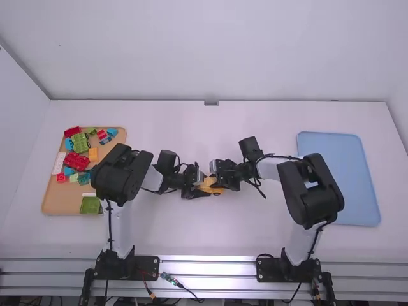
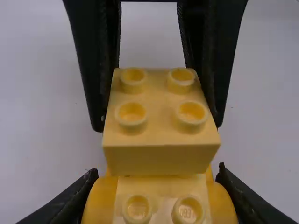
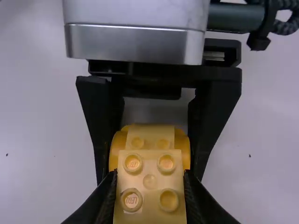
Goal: Assemble lego blocks to make yellow taxi
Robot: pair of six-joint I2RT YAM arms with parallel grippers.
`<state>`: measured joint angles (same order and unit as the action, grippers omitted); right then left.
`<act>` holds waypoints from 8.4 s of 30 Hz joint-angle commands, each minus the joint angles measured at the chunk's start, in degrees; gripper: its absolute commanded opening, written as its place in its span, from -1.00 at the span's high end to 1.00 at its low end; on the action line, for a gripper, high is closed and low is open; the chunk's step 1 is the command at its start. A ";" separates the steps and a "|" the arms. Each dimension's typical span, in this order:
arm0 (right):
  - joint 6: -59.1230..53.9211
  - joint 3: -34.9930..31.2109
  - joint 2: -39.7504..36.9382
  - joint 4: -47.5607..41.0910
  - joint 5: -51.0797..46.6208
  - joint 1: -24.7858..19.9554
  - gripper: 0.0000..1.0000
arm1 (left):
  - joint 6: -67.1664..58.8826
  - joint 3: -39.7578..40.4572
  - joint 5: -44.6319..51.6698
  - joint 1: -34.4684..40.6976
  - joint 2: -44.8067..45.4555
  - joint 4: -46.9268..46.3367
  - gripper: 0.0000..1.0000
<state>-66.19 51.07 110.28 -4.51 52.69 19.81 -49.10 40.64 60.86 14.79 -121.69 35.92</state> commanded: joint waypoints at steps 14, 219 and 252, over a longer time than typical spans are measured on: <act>1.60 -3.91 -1.53 0.04 1.18 -3.93 0.79 | 0.48 0.55 -3.30 0.59 -1.86 -3.52 -0.12; 42.14 0.00 -22.21 -4.24 -45.09 -4.79 -0.99 | 39.45 32.04 -48.43 -47.25 7.02 -50.66 -0.73; 42.18 -0.04 -22.21 -3.63 -45.07 -4.90 -0.99 | 44.72 22.60 -54.27 -47.04 7.02 -34.97 0.17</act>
<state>-24.18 51.33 87.66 -8.08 7.75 14.94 -4.21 63.75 6.79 -32.71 -114.65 0.99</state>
